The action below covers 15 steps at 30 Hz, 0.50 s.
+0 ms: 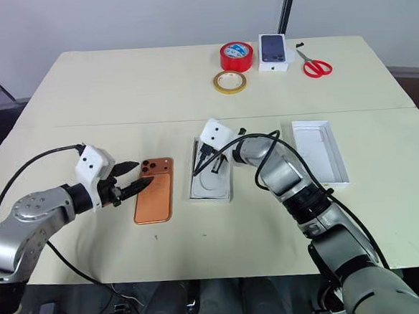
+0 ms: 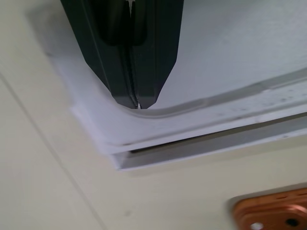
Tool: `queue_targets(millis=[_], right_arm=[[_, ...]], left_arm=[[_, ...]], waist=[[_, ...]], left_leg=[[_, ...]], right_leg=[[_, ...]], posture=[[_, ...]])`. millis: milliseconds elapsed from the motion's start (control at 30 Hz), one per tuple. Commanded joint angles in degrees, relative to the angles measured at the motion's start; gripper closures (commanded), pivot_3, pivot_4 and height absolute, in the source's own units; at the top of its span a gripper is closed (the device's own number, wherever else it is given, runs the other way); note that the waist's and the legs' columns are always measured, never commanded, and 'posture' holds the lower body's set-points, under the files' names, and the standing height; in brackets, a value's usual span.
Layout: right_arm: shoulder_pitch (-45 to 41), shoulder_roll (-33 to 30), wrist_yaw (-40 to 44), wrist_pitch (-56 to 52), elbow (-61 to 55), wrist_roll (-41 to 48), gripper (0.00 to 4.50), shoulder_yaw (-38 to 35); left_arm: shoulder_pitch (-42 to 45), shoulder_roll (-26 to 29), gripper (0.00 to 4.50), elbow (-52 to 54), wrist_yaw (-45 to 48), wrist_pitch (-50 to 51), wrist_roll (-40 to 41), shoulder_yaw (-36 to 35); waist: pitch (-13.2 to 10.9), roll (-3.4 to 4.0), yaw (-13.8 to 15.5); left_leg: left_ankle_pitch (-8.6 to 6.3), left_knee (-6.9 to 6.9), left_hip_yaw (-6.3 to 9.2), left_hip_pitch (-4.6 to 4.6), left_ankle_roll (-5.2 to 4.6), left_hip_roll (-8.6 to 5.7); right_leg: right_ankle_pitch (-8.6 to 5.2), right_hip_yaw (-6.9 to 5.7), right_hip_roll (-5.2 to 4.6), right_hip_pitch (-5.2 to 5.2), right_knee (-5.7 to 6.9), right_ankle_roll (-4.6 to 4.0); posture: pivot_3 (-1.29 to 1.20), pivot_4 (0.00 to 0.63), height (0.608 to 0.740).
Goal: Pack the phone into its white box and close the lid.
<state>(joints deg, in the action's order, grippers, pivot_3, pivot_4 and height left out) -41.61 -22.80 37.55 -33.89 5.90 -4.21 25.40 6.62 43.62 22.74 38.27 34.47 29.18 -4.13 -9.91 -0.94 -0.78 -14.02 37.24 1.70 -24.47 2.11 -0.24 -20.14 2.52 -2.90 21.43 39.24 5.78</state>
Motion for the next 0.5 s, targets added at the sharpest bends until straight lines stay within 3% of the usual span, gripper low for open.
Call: queue_targets(millis=[33, 500], right_arm=[[-1.6, 0.7, 2.4, 1.8, -0.8, -0.9, 4.44, 1.0], [1.8, 0.5, 6.3, 0.7, -8.5, -2.1, 4.44, 1.0]], left_arm=[[-0.3, -0.1, 1.44, 2.1, 1.0, -2.0, 0.4, -3.3], [0.6, -3.0, 1.44, 0.7, -0.8, -0.6, 0.0, -3.9]], waist=[[0.0, 0.0, -0.1], [0.0, 0.0, -0.2]], left_leg=[[0.0, 0.0, 0.01, 0.0, -0.01, 0.0], [-0.01, 0.01, 0.02, 0.01, -0.03, 0.03]], right_leg=[[0.0, -0.01, 0.0, 0.0, 0.01, 0.0], [0.0, -0.05, 0.06, 0.02, 0.1, 0.01]], posture=[[0.0, 0.15, 0.709], [0.0, 0.15, 0.709]])
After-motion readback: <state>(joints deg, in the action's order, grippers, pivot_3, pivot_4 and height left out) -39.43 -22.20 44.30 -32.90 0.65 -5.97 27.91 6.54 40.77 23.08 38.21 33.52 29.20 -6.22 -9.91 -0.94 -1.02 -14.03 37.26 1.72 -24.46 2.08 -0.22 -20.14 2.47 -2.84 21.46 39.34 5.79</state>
